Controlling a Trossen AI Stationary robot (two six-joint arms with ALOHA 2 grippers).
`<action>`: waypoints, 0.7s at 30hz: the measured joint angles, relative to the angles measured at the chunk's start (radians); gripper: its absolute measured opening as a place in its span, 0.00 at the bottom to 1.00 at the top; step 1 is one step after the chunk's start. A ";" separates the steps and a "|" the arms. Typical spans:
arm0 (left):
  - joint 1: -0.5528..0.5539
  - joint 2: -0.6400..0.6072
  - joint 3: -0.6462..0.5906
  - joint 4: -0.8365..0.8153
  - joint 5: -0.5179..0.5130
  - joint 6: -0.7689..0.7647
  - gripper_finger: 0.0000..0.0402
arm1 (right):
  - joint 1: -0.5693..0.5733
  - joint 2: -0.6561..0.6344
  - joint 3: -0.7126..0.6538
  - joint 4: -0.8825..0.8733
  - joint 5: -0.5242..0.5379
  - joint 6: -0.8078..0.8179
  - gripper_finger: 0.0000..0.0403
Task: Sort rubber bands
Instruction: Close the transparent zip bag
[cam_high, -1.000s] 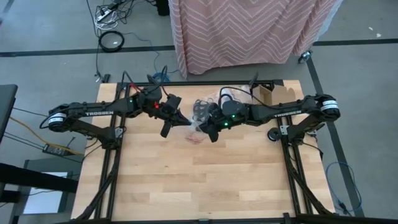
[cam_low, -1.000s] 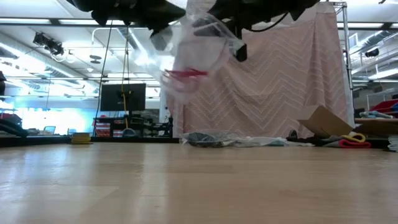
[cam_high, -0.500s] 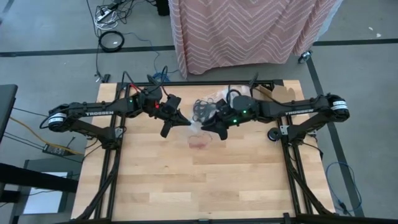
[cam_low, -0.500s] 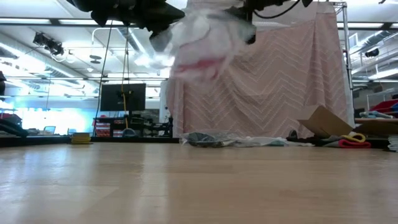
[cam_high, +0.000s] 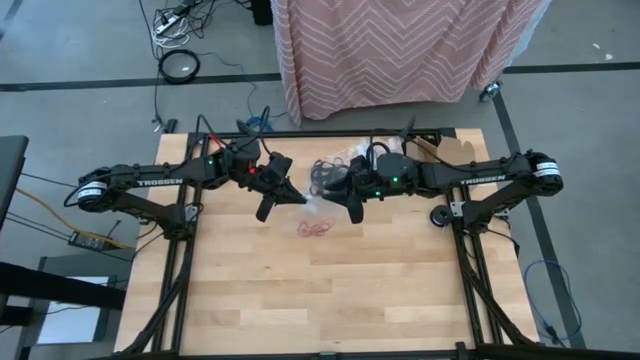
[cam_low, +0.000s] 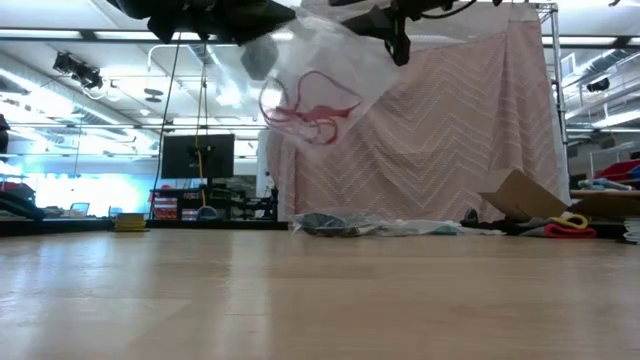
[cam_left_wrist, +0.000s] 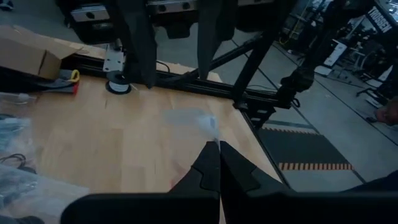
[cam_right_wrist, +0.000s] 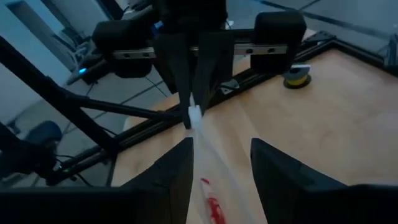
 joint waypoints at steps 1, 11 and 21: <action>0.000 0.000 0.000 0.000 0.000 0.000 0.00 | 0.000 0.000 0.000 0.004 0.000 -0.012 0.37; 0.000 0.000 0.000 0.001 0.000 0.001 0.00 | 0.000 0.001 0.000 0.040 0.005 -0.081 0.37; 0.000 0.000 0.000 -0.001 0.000 0.001 0.00 | -0.002 0.191 0.085 0.153 -0.065 -0.110 0.37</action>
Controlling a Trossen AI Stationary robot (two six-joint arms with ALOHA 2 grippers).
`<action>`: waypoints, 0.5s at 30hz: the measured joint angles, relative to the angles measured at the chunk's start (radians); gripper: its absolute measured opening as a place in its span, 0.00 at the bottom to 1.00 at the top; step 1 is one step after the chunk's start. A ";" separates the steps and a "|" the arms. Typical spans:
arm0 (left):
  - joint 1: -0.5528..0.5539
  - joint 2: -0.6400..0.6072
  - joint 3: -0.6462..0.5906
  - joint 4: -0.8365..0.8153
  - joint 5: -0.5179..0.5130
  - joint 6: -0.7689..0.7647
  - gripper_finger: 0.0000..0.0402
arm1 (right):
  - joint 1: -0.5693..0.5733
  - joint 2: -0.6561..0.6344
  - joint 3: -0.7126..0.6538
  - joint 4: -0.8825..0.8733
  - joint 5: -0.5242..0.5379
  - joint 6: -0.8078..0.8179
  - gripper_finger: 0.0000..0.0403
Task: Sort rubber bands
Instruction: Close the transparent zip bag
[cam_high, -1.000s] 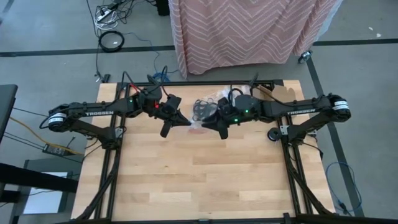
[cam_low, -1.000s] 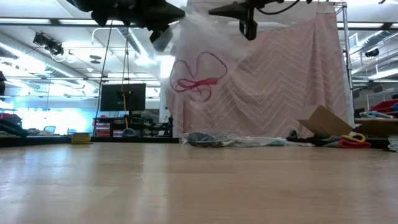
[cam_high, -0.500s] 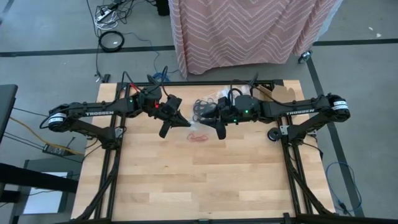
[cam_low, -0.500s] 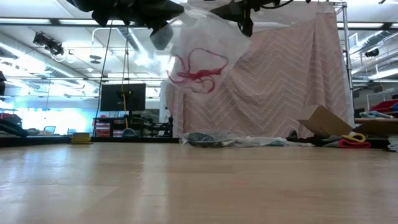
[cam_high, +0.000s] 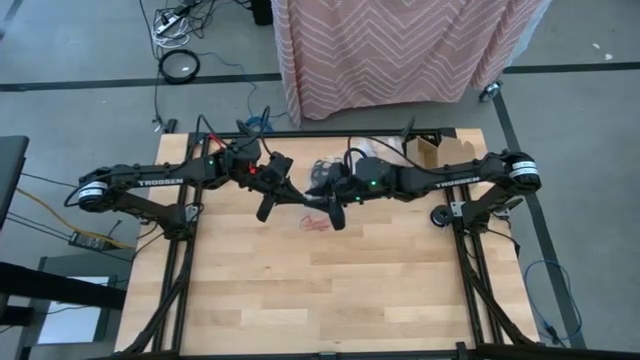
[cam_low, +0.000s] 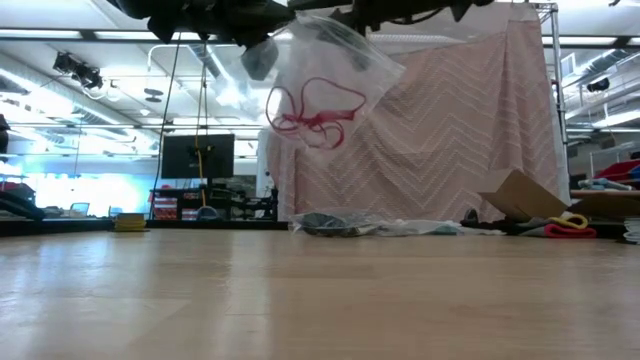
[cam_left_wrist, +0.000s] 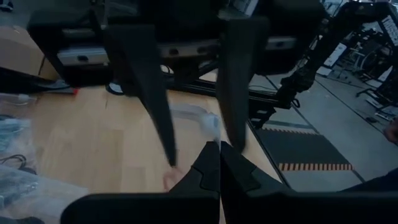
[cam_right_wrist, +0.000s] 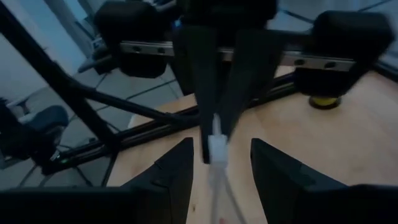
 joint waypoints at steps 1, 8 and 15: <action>0.000 0.000 0.000 0.001 -0.001 -0.001 0.00 | 0.000 0.007 0.008 -0.003 -0.013 0.000 0.37; 0.000 0.000 0.000 -0.034 -0.001 0.000 0.00 | 0.000 -0.001 0.013 -0.044 -0.015 0.003 0.35; 0.000 0.000 0.000 -0.035 -0.002 0.002 0.00 | 0.000 -0.002 0.013 -0.048 -0.017 0.001 0.15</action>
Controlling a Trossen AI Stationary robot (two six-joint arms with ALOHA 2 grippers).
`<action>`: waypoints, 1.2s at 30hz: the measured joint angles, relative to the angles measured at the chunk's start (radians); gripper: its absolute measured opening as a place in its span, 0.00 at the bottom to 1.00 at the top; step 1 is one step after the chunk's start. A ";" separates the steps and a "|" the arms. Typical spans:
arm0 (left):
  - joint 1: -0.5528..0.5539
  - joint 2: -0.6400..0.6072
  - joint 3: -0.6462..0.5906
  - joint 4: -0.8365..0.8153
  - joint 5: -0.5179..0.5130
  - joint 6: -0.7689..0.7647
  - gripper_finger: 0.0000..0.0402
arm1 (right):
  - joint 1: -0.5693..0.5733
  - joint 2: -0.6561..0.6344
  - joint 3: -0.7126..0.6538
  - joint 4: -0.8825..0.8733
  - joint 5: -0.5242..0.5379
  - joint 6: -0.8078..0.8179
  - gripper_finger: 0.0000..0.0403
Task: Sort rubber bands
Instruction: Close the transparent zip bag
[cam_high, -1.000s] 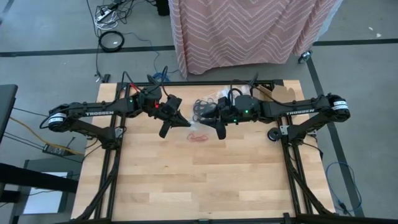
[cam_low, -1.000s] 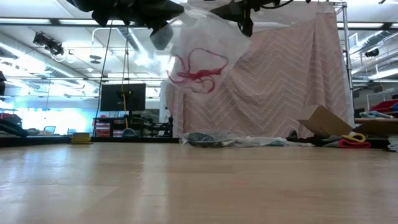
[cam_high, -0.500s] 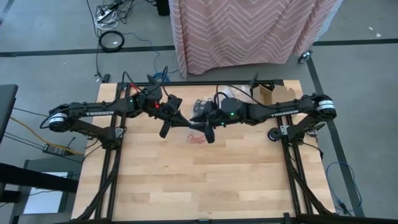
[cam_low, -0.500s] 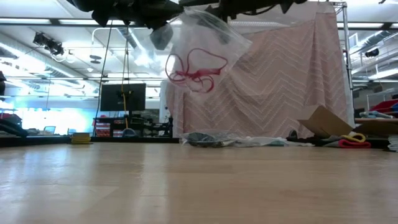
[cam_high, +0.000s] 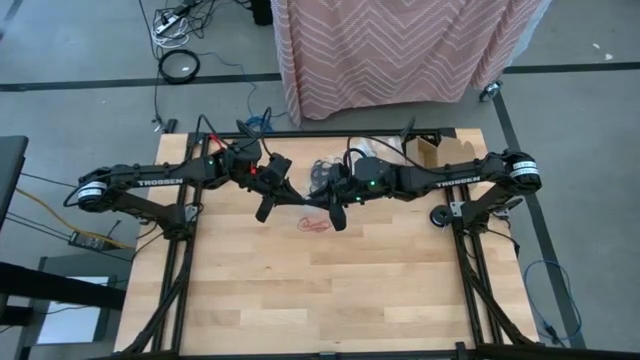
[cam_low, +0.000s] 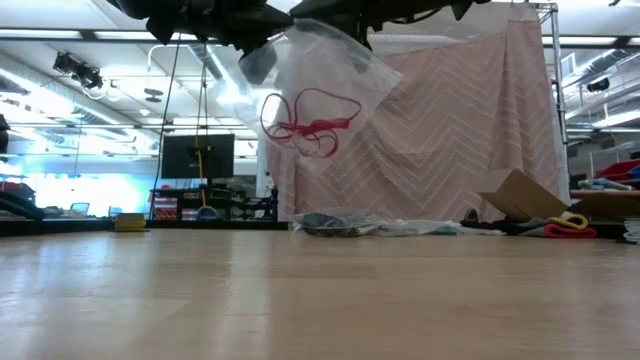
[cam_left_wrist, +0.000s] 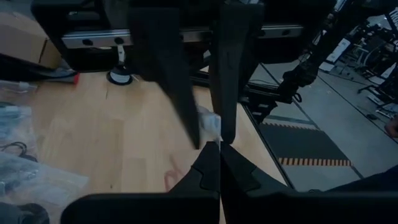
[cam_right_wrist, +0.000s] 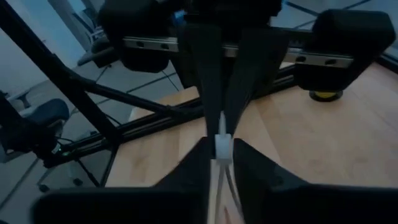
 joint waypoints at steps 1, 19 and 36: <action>0.000 0.000 0.000 0.000 0.000 0.000 0.00 | 0.000 0.000 0.000 0.000 -0.003 -0.002 0.11; 0.002 0.001 0.000 -0.005 -0.014 0.001 0.03 | 0.000 -0.002 0.002 -0.070 -0.019 0.041 0.01; 0.002 -0.001 0.001 -0.041 -0.038 0.008 0.00 | 0.002 -0.001 -0.001 -0.147 -0.033 0.059 0.00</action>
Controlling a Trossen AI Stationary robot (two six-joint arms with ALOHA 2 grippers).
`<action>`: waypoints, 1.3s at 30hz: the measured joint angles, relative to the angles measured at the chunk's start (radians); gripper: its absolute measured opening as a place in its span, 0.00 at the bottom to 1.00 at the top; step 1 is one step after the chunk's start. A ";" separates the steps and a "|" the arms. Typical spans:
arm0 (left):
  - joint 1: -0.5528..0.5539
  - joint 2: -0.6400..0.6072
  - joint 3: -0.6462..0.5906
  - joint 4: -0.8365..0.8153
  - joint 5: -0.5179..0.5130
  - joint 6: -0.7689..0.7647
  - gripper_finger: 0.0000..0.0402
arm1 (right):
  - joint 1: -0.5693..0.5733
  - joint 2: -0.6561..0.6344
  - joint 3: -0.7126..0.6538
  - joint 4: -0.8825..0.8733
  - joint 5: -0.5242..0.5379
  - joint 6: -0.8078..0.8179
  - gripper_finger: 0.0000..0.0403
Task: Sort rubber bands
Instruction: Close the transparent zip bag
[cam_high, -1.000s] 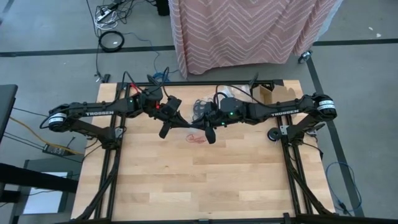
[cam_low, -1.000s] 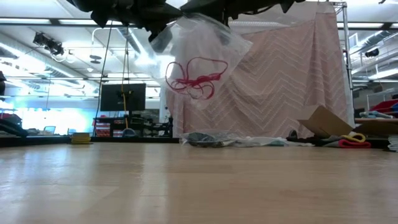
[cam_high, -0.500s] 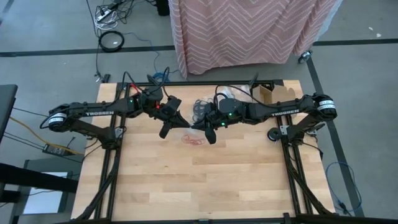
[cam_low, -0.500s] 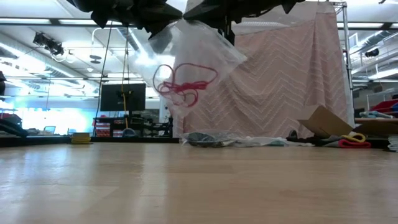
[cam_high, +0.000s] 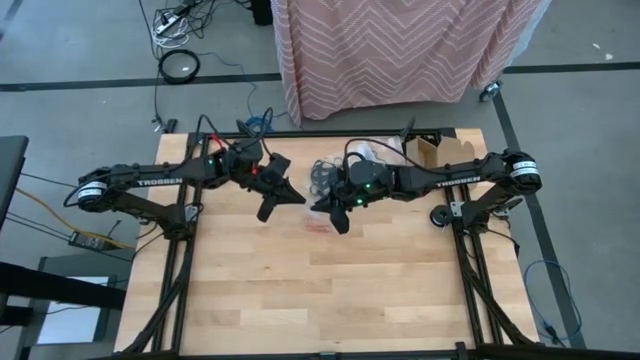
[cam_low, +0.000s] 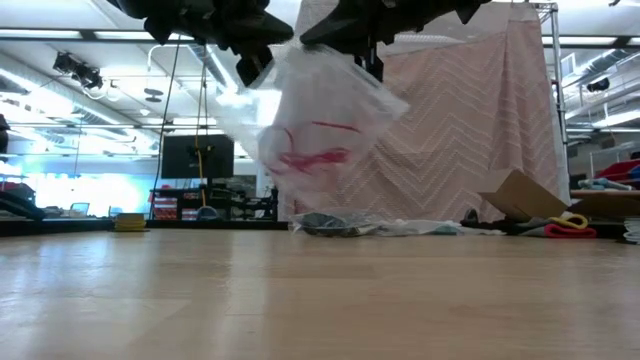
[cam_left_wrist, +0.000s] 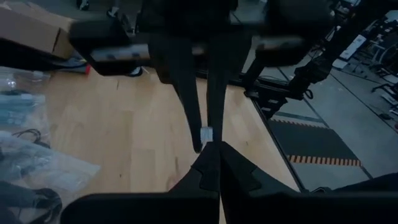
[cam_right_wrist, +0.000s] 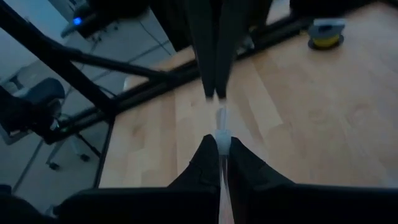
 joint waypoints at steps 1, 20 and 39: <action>0.000 0.000 0.007 -0.007 -0.001 0.002 0.00 | 0.000 0.001 0.000 -0.014 0.000 0.003 0.00; 0.000 0.007 0.065 -0.159 0.005 0.118 0.18 | 0.000 0.001 -0.001 0.009 -0.005 0.009 0.00; -0.002 0.058 0.064 -0.087 0.047 0.104 0.13 | 0.000 0.001 0.000 0.027 -0.011 0.017 0.00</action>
